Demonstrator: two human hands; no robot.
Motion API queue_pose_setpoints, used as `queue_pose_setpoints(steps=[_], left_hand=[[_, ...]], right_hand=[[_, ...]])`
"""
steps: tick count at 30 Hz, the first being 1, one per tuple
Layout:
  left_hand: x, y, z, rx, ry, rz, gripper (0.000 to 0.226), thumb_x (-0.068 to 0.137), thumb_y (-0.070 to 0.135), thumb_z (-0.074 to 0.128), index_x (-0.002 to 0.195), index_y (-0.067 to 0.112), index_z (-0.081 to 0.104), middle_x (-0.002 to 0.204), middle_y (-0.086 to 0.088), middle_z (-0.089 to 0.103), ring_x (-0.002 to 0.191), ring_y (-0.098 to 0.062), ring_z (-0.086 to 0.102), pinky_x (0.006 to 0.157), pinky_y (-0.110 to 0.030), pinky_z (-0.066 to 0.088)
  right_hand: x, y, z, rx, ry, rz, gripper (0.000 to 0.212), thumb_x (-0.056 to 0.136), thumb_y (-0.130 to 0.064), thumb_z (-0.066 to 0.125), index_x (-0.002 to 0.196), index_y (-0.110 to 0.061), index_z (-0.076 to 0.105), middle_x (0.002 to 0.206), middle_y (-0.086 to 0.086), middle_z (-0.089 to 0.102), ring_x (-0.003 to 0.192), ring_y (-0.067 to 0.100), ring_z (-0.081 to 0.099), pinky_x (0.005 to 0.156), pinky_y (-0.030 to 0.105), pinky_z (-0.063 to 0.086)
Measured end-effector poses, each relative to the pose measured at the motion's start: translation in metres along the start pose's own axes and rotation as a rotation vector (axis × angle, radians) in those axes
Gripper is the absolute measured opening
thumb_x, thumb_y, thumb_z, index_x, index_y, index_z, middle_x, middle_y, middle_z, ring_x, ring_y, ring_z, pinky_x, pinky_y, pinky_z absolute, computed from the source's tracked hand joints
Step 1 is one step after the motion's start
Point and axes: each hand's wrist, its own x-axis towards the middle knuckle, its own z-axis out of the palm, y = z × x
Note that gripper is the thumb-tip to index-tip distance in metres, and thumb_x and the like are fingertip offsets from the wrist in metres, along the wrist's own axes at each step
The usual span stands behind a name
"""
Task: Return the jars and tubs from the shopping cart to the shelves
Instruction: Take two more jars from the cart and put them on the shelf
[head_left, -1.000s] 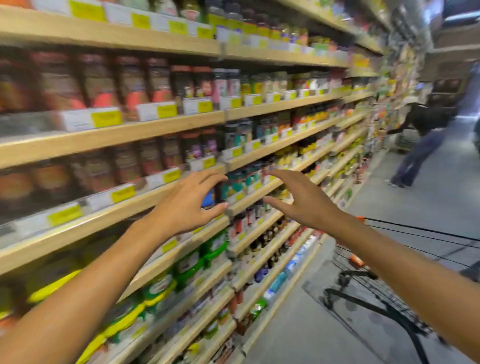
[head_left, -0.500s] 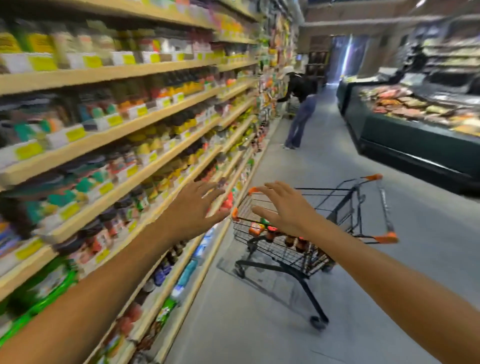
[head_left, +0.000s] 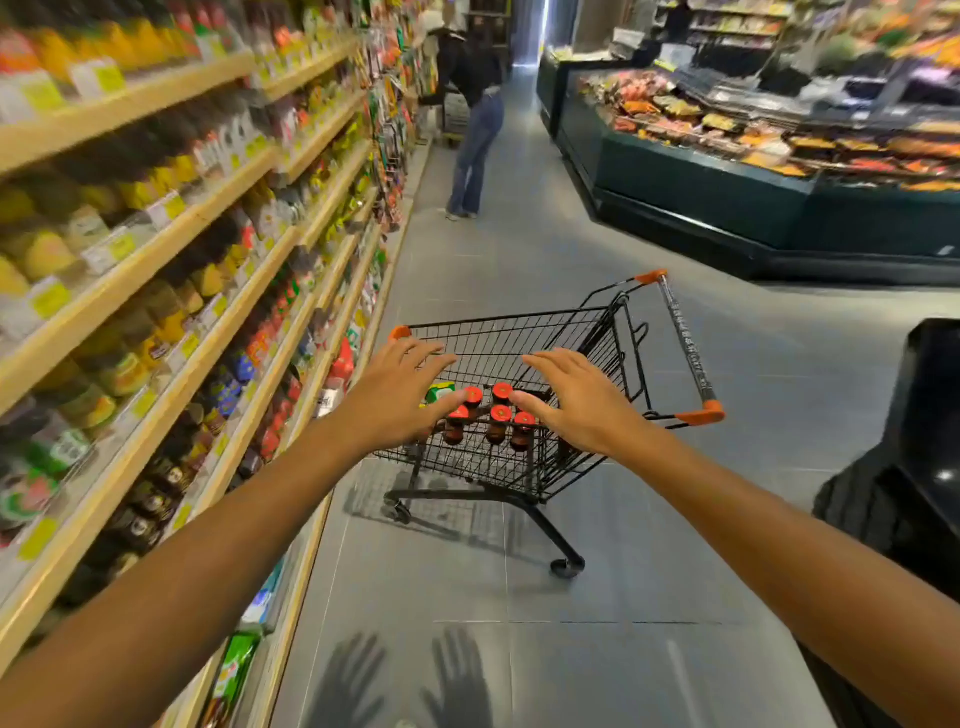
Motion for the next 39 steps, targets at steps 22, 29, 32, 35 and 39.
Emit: queue_pose_setpoints(steps=[22, 29, 32, 35, 39], left_hand=[[0.264, -0.099, 0.203, -0.330, -0.405, -0.106, 0.096, 0.083, 0.082, 0.020, 0.151, 0.018, 0.037, 0.153, -0.009, 0.042, 0.141, -0.029, 0.037, 0.117, -0.047, 0.029], [0.349, -0.110, 0.298, -0.480, -0.520, -0.284, 0.082, 0.088, 0.072, 0.040, 0.142, 0.011, 0.049, 0.140, -0.013, 0.054, 0.131, -0.031, 0.048, 0.111, -0.046, 0.038], [0.369, -0.115, 0.321, -0.524, -0.614, -0.296, 0.072, 0.088, 0.053, 0.061, 0.145, 0.015, 0.042, 0.146, -0.009, 0.047, 0.135, -0.027, 0.043, 0.113, -0.042, 0.035], [0.389, -0.124, 0.352, -0.560, -0.644, -0.265, 0.074, 0.090, 0.034, 0.071, 0.151, 0.014, 0.034, 0.153, -0.008, 0.039, 0.141, -0.024, 0.035, 0.108, -0.027, 0.026], [0.405, -0.141, 0.404, -0.589, -0.671, -0.280, 0.080, 0.088, 0.031, 0.073, 0.153, 0.016, 0.028, 0.156, -0.006, 0.034, 0.144, -0.025, 0.031, 0.108, -0.027, 0.024]], right_hand=[[0.207, 0.203, 0.163, 0.352, -0.255, 0.428, 0.085, 0.089, -0.067, 0.055, 0.155, -0.019, 0.033, 0.157, 0.008, 0.039, 0.144, 0.025, 0.033, 0.115, 0.040, 0.032], [0.274, 0.276, 0.234, 0.549, -0.444, 0.484, 0.076, 0.089, -0.033, 0.074, 0.151, -0.009, 0.037, 0.152, 0.013, 0.045, 0.139, 0.028, 0.042, 0.111, 0.032, 0.032], [0.285, 0.297, 0.272, 0.639, -0.533, 0.602, 0.083, 0.088, -0.036, 0.074, 0.155, -0.013, 0.030, 0.157, 0.009, 0.039, 0.142, 0.026, 0.039, 0.113, 0.034, 0.031], [0.292, 0.316, 0.319, 0.679, -0.609, 0.727, 0.099, 0.083, -0.047, 0.077, 0.158, -0.017, 0.021, 0.161, 0.010, 0.031, 0.135, 0.033, 0.048, 0.113, 0.047, 0.040], [0.299, 0.334, 0.379, 0.741, -0.602, 0.836, 0.102, 0.080, -0.041, 0.081, 0.158, -0.015, 0.020, 0.160, 0.011, 0.033, 0.137, 0.034, 0.045, 0.112, 0.047, 0.040]])
